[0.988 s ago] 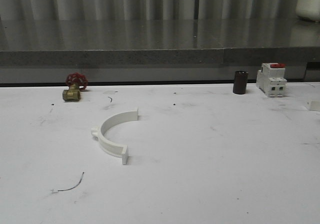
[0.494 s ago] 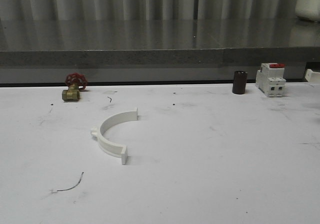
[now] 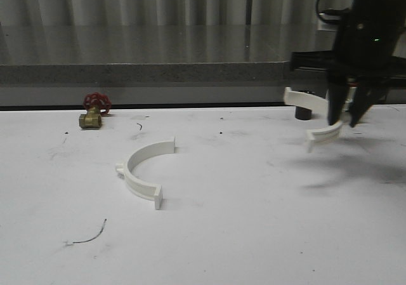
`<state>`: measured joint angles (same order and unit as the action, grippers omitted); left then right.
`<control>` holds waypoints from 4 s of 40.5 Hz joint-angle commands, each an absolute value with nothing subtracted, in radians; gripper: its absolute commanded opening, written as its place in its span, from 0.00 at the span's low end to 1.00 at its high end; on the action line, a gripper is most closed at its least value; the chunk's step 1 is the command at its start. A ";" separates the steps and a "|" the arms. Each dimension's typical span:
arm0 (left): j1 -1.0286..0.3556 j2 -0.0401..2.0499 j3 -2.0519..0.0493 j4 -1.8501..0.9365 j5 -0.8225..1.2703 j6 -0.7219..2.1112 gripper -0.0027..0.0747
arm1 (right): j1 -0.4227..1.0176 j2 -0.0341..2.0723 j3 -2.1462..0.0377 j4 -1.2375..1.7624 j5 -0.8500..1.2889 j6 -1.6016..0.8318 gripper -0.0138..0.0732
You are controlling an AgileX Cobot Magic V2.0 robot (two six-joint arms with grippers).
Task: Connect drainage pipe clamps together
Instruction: 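Lift the clamp half with the right gripper and carry it toward the placed half, then lower and press the held half against the placed half, aligning the tabs, then open the right gripper and raise it away from the joined ring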
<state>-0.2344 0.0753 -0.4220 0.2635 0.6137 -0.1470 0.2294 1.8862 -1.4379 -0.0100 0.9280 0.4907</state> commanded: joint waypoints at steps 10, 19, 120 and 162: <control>-0.235 0.089 -0.442 0.265 0.535 -0.150 0.01 | 0.453 1.873 -1.458 -0.026 0.838 0.658 0.39; -0.235 0.089 -0.442 0.265 0.534 -0.150 0.01 | 0.547 1.926 -1.462 -0.030 0.765 0.747 0.39; -0.235 0.089 -0.442 0.265 0.534 -0.150 0.01 | 0.570 2.038 -1.553 0.000 0.730 0.821 0.39; -0.235 0.089 -0.442 0.265 0.534 -0.150 0.01 | 0.567 2.038 -1.553 0.000 0.706 0.845 0.67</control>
<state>-0.2344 0.0753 -0.4182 0.2635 0.6137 -0.1448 0.5689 2.0952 -1.5250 0.0065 0.7365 0.8458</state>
